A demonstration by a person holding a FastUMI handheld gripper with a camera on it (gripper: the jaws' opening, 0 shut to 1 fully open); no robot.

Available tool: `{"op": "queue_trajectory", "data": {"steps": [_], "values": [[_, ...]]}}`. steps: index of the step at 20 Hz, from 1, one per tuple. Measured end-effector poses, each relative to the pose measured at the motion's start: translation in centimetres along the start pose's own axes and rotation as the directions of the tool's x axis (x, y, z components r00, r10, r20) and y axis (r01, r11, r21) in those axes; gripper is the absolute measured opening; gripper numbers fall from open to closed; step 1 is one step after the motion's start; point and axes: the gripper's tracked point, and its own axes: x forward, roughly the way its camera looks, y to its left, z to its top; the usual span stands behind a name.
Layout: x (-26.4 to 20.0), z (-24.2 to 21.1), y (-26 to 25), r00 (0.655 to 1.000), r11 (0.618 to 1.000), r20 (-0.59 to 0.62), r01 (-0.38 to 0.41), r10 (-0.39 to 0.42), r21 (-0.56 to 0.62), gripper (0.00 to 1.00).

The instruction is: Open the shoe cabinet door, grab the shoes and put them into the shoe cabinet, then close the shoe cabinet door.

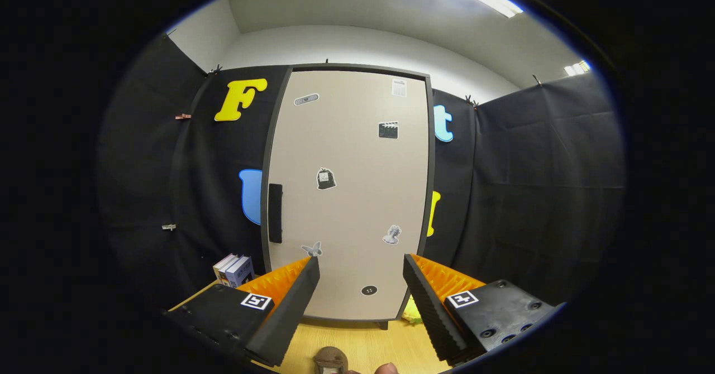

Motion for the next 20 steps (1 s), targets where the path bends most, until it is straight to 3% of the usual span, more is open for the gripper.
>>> {"op": "queue_trajectory", "data": {"steps": [7,13,20], "values": [[1.8,2.0,4.5,0.997,0.996,0.030,-0.074,0.072,0.050,0.97],[6.9,2.8,10.9,0.992,0.987,0.039,-0.125,0.122,0.096,0.97],[14.0,0.9,16.3,0.992,0.989,0.012,-0.129,0.129,0.077,0.97]]}}
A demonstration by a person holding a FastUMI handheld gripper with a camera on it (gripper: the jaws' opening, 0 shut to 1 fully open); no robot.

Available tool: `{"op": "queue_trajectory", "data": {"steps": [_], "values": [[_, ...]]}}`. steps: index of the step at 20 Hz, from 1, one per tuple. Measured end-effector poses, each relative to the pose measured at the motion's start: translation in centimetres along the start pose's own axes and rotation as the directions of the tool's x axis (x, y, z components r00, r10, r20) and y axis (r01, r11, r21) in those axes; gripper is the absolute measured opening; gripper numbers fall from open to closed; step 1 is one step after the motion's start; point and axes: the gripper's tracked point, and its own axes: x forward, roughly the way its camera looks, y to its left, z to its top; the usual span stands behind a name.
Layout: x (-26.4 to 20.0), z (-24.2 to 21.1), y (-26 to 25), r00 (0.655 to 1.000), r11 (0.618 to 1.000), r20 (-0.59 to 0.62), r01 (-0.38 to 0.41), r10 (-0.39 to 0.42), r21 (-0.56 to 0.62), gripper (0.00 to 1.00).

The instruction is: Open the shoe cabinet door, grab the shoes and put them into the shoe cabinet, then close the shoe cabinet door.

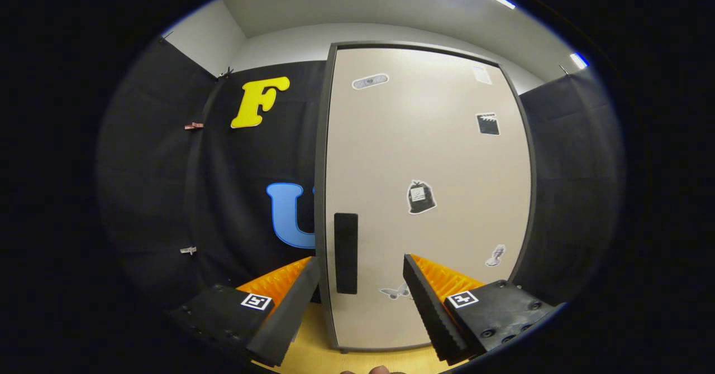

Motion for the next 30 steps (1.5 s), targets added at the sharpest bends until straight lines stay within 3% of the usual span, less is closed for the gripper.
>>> {"op": "queue_trajectory", "data": {"steps": [7,10,12,14,15,19,30], "values": [[6.5,-3.8,0.6,0.996,0.999,-0.080,0.033,-0.031,0.019,0.95],[7.8,-4.4,0.8,0.995,0.999,-0.090,0.038,-0.036,0.024,0.64],[7.9,-4.3,0.7,0.996,0.999,-0.074,0.043,-0.043,0.005,0.61],[7.9,-4.4,0.7,0.996,0.997,-0.056,0.064,-0.066,-0.040,0.41],[8.0,-4.5,0.7,0.996,0.996,-0.060,0.065,-0.068,-0.055,0.36],[7.5,-4.7,1.0,0.993,1.000,-0.119,-0.005,0.004,-0.007,0.22],[-0.8,-3.0,0.3,0.983,0.990,-0.113,-0.142,0.144,0.027,0.22]]}}
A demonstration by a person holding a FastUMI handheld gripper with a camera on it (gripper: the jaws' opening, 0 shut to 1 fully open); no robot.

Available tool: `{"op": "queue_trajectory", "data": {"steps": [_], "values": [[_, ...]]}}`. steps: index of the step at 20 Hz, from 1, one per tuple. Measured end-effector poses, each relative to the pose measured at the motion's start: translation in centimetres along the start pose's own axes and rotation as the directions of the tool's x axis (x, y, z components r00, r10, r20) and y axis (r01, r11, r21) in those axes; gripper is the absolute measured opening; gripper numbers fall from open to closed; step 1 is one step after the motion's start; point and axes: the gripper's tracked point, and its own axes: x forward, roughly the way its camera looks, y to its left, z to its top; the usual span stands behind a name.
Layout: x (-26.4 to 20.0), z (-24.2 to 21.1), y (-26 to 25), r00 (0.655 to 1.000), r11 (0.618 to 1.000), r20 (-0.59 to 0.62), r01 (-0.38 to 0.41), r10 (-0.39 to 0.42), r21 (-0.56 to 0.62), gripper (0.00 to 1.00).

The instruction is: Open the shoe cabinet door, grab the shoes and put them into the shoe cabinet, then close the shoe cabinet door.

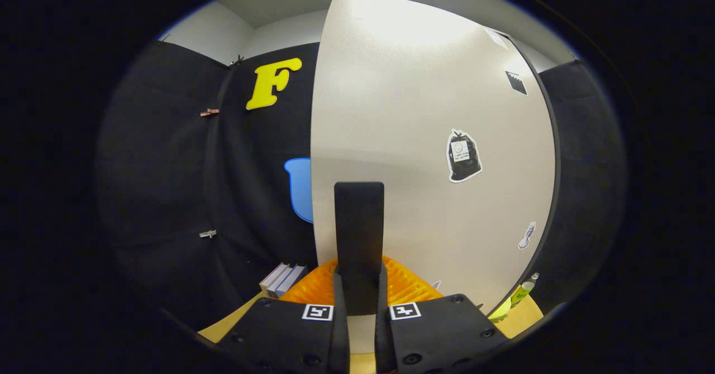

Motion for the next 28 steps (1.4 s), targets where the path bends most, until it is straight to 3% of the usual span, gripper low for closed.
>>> {"op": "queue_trajectory", "data": {"steps": [11,21,28], "values": [[-9.2,-0.3,-4.2,1.000,1.000,-0.011,-0.028,0.028,0.009,0.21],[-15.8,-0.4,-11.2,1.000,1.000,0.012,0.025,-0.025,0.012,0.21],[-18.4,-0.2,-16.6,0.992,0.992,0.025,0.124,-0.125,0.039,0.20]]}}
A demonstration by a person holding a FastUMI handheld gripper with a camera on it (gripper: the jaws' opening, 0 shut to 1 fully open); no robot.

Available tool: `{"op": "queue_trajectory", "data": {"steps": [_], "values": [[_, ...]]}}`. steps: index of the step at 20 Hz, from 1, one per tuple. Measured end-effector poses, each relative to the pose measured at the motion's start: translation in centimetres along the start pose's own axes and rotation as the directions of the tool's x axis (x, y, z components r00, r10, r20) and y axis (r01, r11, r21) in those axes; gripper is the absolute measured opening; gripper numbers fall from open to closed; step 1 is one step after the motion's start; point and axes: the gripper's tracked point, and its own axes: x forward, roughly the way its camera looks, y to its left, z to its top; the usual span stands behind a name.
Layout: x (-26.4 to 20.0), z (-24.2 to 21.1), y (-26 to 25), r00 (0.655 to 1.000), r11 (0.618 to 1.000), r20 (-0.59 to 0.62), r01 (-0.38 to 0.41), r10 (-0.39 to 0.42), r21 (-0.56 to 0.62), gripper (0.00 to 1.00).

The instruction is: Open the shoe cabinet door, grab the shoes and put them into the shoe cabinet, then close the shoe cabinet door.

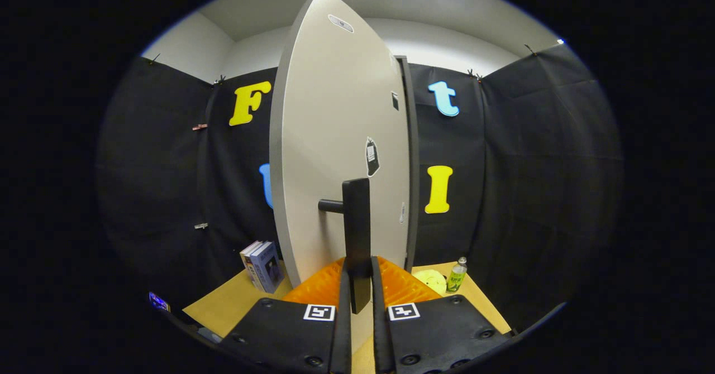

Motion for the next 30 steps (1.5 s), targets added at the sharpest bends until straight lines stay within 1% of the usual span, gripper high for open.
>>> {"op": "queue_trajectory", "data": {"steps": [4,5,6,8,13,16,19,20,21,22,25,26,27,28,29,30], "values": [[-0.5,0.3,-3.7,0.998,0.998,-0.006,0.058,-0.057,0.030,0.20],[-0.7,0.3,-4.6,0.998,0.998,-0.012,0.058,-0.058,0.039,0.20],[-0.8,0.3,-5.3,0.998,0.997,-0.016,0.058,-0.057,0.053,0.17],[-0.8,0.4,-6.5,0.998,0.995,-0.023,0.059,-0.057,0.076,0.14],[-1.4,1.0,-9.7,0.994,0.990,-0.007,0.109,-0.109,0.094,0.14],[-2.1,1.2,-9.6,0.997,0.989,0.003,0.077,-0.078,0.129,0.14],[-2.8,0.8,-9.7,0.997,0.993,-0.002,0.082,-0.082,0.083,0.14],[-3.5,0.6,-9.0,0.998,0.996,-0.014,0.065,-0.065,0.061,0.16],[-4.2,0.2,-8.7,0.997,0.997,-0.031,0.069,-0.068,0.030,0.21],[-4.8,0.0,-8.6,0.997,0.998,-0.041,0.068,-0.067,0.003,0.29],[-7.0,-0.5,-6.3,0.997,1.000,-0.071,0.006,-0.007,-0.011,0.40],[-7.3,-1.3,-5.2,0.996,1.000,-0.091,-0.014,0.014,-0.005,0.50],[-7.7,-2.4,-3.7,0.992,0.999,-0.120,-0.046,0.046,0.007,0.54],[-8.2,-3.7,-2.3,0.985,0.997,-0.154,-0.074,0.077,0.024,0.62],[-8.3,-5.2,-0.7,0.975,0.994,-0.192,-0.105,0.110,0.034,0.67],[-8.2,-6.8,0.6,0.964,0.991,-0.232,-0.127,0.132,0.037,0.78]]}}
